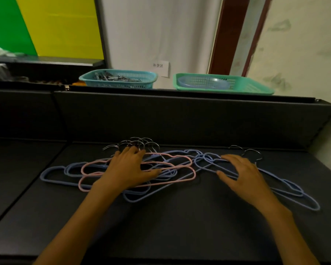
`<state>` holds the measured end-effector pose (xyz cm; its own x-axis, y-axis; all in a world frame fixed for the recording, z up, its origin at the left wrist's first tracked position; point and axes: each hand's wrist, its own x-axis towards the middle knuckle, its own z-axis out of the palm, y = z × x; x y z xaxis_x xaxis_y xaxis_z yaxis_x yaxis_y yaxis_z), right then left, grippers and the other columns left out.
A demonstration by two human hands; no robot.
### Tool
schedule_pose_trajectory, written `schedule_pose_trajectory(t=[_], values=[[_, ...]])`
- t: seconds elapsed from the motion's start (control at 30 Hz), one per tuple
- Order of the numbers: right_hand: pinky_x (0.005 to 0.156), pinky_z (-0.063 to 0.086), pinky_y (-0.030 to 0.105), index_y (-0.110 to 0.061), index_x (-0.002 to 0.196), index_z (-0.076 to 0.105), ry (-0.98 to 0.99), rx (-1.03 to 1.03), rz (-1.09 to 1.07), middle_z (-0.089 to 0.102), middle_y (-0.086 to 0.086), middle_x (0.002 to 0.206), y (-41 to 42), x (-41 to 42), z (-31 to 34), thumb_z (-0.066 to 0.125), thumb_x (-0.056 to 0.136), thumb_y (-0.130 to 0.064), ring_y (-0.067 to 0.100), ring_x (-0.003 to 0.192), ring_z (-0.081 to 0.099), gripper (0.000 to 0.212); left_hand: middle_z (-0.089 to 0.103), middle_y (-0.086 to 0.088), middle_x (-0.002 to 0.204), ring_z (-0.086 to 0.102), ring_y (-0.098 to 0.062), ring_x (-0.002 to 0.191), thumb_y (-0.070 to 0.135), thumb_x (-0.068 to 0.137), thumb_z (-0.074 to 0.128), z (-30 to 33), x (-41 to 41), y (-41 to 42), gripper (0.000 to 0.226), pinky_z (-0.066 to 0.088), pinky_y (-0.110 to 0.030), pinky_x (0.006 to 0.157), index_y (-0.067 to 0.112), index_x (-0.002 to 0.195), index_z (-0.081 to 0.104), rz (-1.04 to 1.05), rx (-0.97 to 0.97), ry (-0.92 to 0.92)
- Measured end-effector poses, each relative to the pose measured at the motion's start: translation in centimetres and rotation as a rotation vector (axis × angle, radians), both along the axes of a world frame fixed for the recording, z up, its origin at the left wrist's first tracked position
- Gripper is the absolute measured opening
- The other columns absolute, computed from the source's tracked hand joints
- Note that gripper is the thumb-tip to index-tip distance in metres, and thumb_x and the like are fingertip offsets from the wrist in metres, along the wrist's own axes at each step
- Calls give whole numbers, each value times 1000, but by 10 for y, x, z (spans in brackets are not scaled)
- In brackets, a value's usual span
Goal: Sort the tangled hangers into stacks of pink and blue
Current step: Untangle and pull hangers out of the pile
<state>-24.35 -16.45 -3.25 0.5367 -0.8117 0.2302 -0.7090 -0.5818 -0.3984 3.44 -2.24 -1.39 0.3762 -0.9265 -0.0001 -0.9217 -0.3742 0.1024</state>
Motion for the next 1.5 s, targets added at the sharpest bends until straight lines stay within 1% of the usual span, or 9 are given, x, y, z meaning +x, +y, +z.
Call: schedule_pose_trajectory(t=[0.33, 0.47, 0.57, 0.73, 0.83, 1.0, 1.27, 1.4, 1.5], values=[[110, 30, 37, -26, 135, 45, -16, 16, 14, 46, -2, 138, -8, -8, 2, 63, 85, -41, 16, 129, 38, 55, 32, -5, 148, 29, -24, 135, 82, 73, 37, -4, 8, 18, 92, 23, -46, 112, 25, 145, 28, 92, -17, -27], [109, 31, 37, -26, 135, 45, 6, 12, -11, 46, -1, 138, -4, -6, 2, 63, 85, -42, 17, 128, 39, 56, 33, -6, 148, 29, -25, 136, 81, 73, 40, -2, 14, 27, 91, 23, -46, 112, 25, 145, 29, 100, -5, 1], [107, 31, 37, -26, 134, 46, 2, 4, -12, 47, -1, 138, 1, -5, 3, 62, 85, -42, 17, 127, 40, 55, 35, -7, 147, 30, -25, 135, 78, 73, 46, 0, 16, 31, 89, 25, -45, 111, 25, 144, 32, 75, -35, 73], [106, 30, 35, -26, 133, 46, 8, -21, -15, 48, -1, 136, 10, -3, 5, 63, 85, -41, 16, 125, 41, 53, 38, -3, 143, 32, -20, 131, 71, 73, 57, 5, 7, 27, 87, 26, -39, 109, 25, 143, 34, -70, -247, 94], [107, 30, 35, -28, 133, 45, 9, -22, -29, 47, -1, 136, 12, -3, 6, 63, 84, -41, 15, 125, 41, 54, 36, -3, 144, 31, -20, 131, 68, 74, 58, 8, 2, 19, 85, 26, -40, 110, 27, 143, 33, -132, -237, 136], [110, 31, 37, -28, 133, 46, -1, -8, -31, 48, -2, 137, 14, -4, 2, 64, 84, -40, 16, 127, 41, 54, 34, -3, 145, 30, -21, 131, 76, 73, 50, -2, 10, 22, 89, 24, -41, 111, 25, 144, 31, -75, -72, 83], [111, 28, 39, -28, 135, 44, 20, 32, -45, 45, 0, 140, 13, 4, -1, 63, 84, -41, 20, 131, 37, 55, 35, -2, 143, 32, -21, 130, 81, 71, 45, -4, 20, 33, 93, 26, -42, 111, 27, 145, 29, -28, -53, 25], [111, 29, 42, -29, 135, 44, 28, 49, -44, 45, 1, 140, 11, 4, -2, 62, 84, -43, 21, 131, 37, 56, 34, -1, 143, 30, -20, 130, 82, 69, 47, -6, 23, 40, 96, 24, -41, 110, 27, 146, 27, -24, -90, -10], [111, 31, 43, -29, 134, 44, 36, 43, -43, 46, 1, 139, 10, 3, -2, 63, 84, -42, 21, 130, 39, 55, 31, 1, 143, 27, -19, 131, 89, 59, 32, -6, 23, 43, 106, 20, -40, 110, 29, 146, 25, -31, -111, -59]])
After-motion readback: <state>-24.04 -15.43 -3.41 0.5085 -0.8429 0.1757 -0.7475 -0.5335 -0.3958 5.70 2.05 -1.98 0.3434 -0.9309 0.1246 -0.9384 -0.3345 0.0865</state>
